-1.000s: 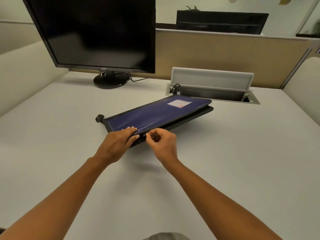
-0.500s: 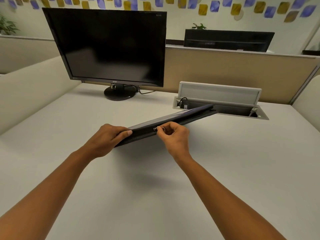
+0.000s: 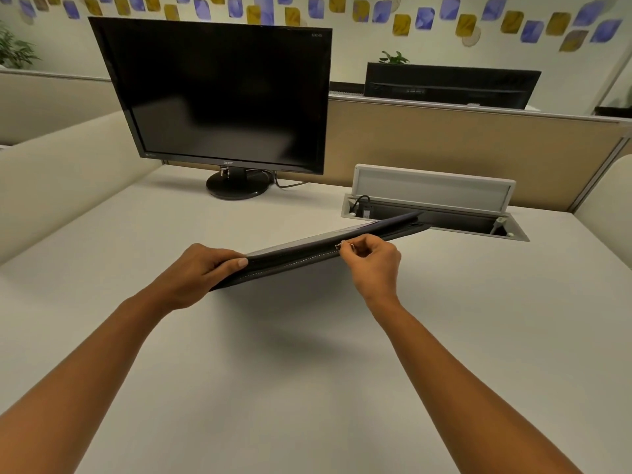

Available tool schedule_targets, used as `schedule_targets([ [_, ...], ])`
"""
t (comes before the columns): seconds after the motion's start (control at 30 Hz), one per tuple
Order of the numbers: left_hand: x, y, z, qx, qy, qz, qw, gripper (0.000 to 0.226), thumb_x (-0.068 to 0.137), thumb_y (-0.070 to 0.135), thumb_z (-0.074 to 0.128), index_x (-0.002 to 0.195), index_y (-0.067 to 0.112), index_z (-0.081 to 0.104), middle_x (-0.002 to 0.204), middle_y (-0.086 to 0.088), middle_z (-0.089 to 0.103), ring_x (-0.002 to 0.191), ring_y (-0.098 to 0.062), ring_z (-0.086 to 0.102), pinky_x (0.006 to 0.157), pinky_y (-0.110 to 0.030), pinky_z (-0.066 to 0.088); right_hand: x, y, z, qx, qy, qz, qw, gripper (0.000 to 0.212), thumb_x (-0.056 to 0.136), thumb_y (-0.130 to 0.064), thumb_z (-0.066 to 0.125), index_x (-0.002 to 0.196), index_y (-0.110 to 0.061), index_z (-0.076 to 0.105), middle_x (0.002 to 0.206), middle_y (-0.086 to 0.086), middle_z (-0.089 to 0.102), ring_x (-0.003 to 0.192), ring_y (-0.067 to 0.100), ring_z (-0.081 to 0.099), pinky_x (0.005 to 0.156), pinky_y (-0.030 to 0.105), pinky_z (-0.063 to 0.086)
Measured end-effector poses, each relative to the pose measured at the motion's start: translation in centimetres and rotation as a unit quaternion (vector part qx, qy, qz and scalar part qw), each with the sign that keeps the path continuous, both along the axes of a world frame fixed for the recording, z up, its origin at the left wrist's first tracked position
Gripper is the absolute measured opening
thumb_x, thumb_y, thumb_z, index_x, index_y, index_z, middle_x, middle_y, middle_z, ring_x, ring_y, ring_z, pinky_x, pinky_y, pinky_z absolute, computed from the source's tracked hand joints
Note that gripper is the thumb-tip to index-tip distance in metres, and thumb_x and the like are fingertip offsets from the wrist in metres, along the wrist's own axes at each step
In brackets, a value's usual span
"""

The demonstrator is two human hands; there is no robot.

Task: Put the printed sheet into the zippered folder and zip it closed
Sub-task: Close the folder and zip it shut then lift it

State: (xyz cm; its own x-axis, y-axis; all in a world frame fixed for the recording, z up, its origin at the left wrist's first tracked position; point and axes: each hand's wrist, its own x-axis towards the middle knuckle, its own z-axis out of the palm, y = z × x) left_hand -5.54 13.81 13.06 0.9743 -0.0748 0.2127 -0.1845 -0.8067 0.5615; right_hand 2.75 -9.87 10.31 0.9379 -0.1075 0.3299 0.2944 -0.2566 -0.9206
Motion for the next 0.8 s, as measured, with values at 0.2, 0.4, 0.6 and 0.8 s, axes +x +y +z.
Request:
schedule_targets([
  [0.2, -0.3, 0.1, -0.7, 0.176, -0.018, 0.018, 0.984, 0.031, 0.094, 0.030, 0.045, 0.121, 0.020, 0.058, 0.110, -0.002, 0.068, 0.093, -0.022, 0.061, 0.076, -0.024, 0.039, -0.8, 0.2, -0.4, 0.035, 0.075, 0.050, 0.995, 0.011, 0.083, -0.014, 0.063, 0.073, -0.013, 0.065, 0.058, -0.003, 0.062, 0.046, 0.001, 0.059, 0.050, 0.007, 0.049],
  [0.4, -0.1, -2.5, -1.9, 0.217, -0.119, 0.036, 0.968, 0.037, 0.090, 0.038, 0.050, 0.123, 0.022, 0.054, 0.116, 0.000, 0.065, 0.102, -0.020, 0.061, 0.076, -0.030, 0.047, -2.1, 1.7, -1.1, 0.048, 0.109, 0.091, 0.989, 0.011, 0.085, -0.014, 0.062, 0.075, -0.011, 0.066, 0.059, -0.003, 0.063, 0.047, -0.001, 0.061, 0.054, 0.010, 0.053],
  [0.6, 1.7, -5.9, -3.0, 0.303, -0.112, -0.004, 0.946, 0.068, 0.074, 0.033, 0.073, 0.133, 0.014, 0.044, 0.134, -0.008, 0.054, 0.123, -0.025, 0.051, 0.098, -0.038, 0.043, -2.5, 2.3, -0.8, 0.072, 0.149, 0.109, 0.980, 0.013, 0.084, -0.011, 0.062, 0.072, -0.011, 0.065, 0.058, 0.000, 0.062, 0.044, 0.000, 0.060, 0.050, 0.010, 0.051],
  [0.8, 2.5, -7.2, -2.2, 0.275, -0.280, -0.059, 0.918, 0.046, 0.048, 0.003, 0.086, 0.091, 0.003, 0.069, 0.079, -0.008, 0.074, 0.060, -0.022, 0.069, 0.046, -0.024, 0.051, -2.6, 2.2, 0.1, 0.082, 0.138, 0.115, 0.980, 0.021, 0.084, -0.012, 0.063, 0.064, -0.020, 0.063, 0.058, -0.002, 0.063, 0.046, -0.001, 0.061, 0.047, 0.008, 0.048],
])
